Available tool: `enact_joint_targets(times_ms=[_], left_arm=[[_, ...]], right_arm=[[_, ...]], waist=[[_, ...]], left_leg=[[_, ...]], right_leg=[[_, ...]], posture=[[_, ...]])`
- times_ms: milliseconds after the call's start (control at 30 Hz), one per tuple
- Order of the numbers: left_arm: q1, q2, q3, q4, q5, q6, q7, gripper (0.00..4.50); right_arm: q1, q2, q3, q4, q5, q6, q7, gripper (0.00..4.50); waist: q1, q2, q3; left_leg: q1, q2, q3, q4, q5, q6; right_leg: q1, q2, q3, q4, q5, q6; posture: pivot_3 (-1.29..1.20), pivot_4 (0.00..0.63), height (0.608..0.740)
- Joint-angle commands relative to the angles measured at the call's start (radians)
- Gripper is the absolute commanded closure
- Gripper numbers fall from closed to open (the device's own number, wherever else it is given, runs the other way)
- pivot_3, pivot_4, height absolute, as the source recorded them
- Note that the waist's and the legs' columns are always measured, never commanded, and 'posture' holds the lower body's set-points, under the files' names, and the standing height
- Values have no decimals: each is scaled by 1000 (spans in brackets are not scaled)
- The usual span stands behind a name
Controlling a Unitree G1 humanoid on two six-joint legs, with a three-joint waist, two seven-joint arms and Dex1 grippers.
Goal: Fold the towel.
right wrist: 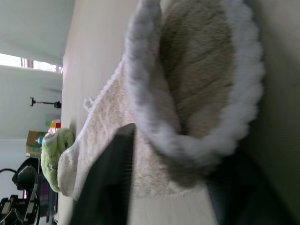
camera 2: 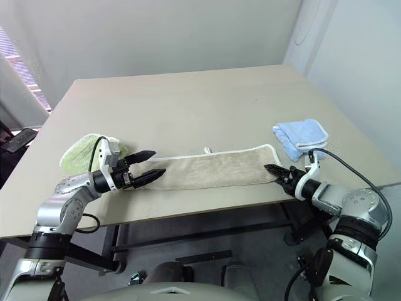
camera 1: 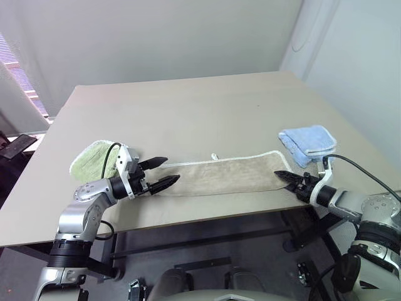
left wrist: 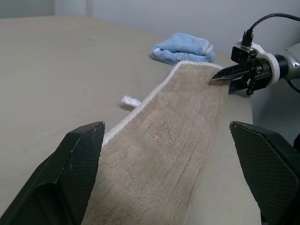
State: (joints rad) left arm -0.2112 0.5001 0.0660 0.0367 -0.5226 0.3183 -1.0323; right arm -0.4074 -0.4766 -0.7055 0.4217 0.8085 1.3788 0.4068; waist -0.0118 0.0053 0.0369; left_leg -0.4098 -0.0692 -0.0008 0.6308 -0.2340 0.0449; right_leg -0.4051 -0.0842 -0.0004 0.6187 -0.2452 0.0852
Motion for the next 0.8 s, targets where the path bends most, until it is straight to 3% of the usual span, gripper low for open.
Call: enact_joint_targets(times_ms=[33,100,267,467,667,800], left_arm=[[-15,7,22,-16,-1,-21,1,0],[-14,5,18,-12,0,-22,0,0],[-22,5,16,8,2,-27,-7,0],[-35,7,18,31,4,-32,-16,0],[-39,4,13,35,5,-32,-19,0],[-40,3,13,37,6,-34,-20,0]], right_arm=[[10,2,-67,-20,35,-5,-24,3838],[35,9,-92,-41,51,-1,-37,4459],[96,7,-147,-82,95,13,-62,4459],[191,-101,-189,-82,111,4,-39,4459],[189,-256,-180,23,80,-65,18,4459],[172,-299,-131,10,64,-98,60,4459]], waist=[[1,0,0],[3,-1,-1],[20,-2,-1],[57,-1,-1],[48,3,-1],[48,3,-1]], left_leg=[[0,0,0,0,0,0],[0,-1,0,0,-1,1],[0,-2,0,0,-2,3],[-1,-2,0,-1,-4,6],[-6,-4,2,1,-4,7],[-5,-3,2,0,-4,7]], right_leg=[[1,0,0,-1,0,0],[2,-1,0,-3,0,0],[3,-3,-2,-6,0,0],[1,-4,-3,-8,0,0],[-1,-6,-3,-8,0,0],[-1,-5,-3,-7,0,0]], posture=[[0,0,736],[0,0,736],[0,0,736],[0,0,736],[0,0,736],[0,0,736]])
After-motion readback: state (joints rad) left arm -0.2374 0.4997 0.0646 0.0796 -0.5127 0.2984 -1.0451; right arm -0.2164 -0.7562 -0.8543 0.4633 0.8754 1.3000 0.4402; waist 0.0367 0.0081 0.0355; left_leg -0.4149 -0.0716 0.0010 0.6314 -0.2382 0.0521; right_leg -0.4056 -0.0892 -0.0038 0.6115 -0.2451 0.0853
